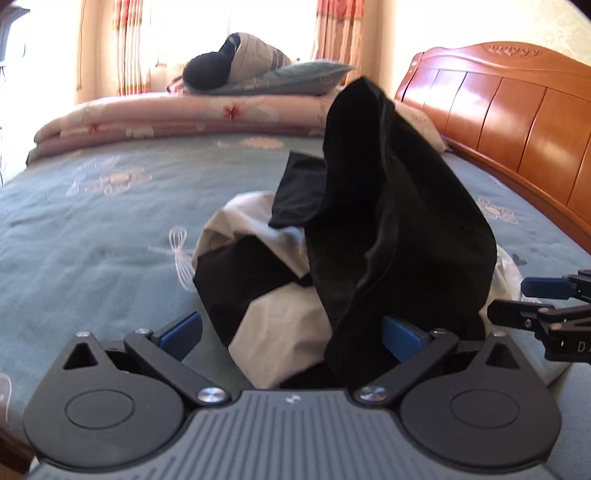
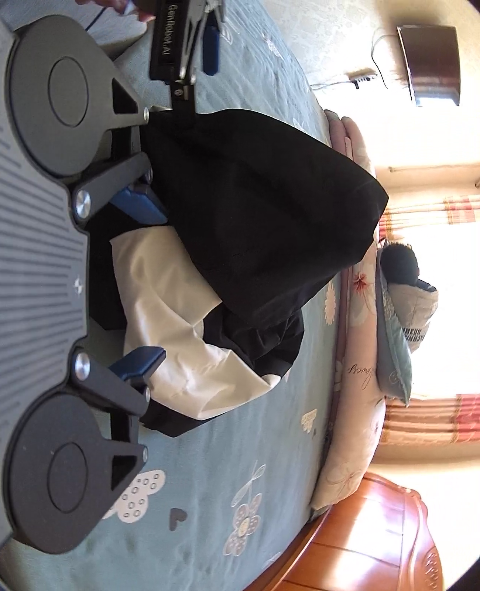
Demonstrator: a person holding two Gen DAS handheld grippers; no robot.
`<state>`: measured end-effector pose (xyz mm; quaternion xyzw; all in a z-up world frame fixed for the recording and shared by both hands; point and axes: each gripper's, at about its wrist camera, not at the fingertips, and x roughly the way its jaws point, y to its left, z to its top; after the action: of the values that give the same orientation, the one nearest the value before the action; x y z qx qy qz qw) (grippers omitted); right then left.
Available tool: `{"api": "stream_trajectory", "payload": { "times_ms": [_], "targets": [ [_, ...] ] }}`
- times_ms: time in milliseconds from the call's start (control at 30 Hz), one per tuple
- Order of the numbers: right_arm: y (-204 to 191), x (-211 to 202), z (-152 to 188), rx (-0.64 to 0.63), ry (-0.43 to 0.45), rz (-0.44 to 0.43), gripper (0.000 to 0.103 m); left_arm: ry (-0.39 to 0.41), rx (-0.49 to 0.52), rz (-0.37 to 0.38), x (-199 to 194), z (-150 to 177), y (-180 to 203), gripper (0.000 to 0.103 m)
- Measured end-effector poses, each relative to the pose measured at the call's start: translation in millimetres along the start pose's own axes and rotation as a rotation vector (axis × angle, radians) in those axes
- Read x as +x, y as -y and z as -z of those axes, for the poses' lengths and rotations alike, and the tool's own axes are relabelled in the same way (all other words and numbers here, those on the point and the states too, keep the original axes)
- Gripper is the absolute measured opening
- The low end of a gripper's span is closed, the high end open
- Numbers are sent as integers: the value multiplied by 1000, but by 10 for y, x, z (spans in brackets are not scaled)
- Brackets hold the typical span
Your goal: Fold clothes
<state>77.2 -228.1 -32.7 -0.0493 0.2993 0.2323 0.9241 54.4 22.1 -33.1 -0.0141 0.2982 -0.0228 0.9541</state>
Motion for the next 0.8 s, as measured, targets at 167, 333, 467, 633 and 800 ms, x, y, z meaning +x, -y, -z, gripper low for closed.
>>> {"api": "stream_trajectory", "payload": {
  "times_ms": [167, 333, 467, 633, 800],
  "targets": [
    [71, 64, -63, 4, -34, -38, 54, 2, 16, 30, 0, -55, -30, 99],
    [105, 105, -109, -45, -60, -62, 48, -39, 34, 41, 17, -100, -72, 87],
    [128, 147, -138, -119, -87, -93, 48, -68, 57, 71, 46, -139, -137, 85],
    [130, 166, -238, -192, -125, -100, 48, -91, 116, 103, 90, -220, -208, 85],
    [113, 168, -302, -241, -145, -89, 49, -86, 215, 107, 76, -277, -208, 86]
  ]
}}
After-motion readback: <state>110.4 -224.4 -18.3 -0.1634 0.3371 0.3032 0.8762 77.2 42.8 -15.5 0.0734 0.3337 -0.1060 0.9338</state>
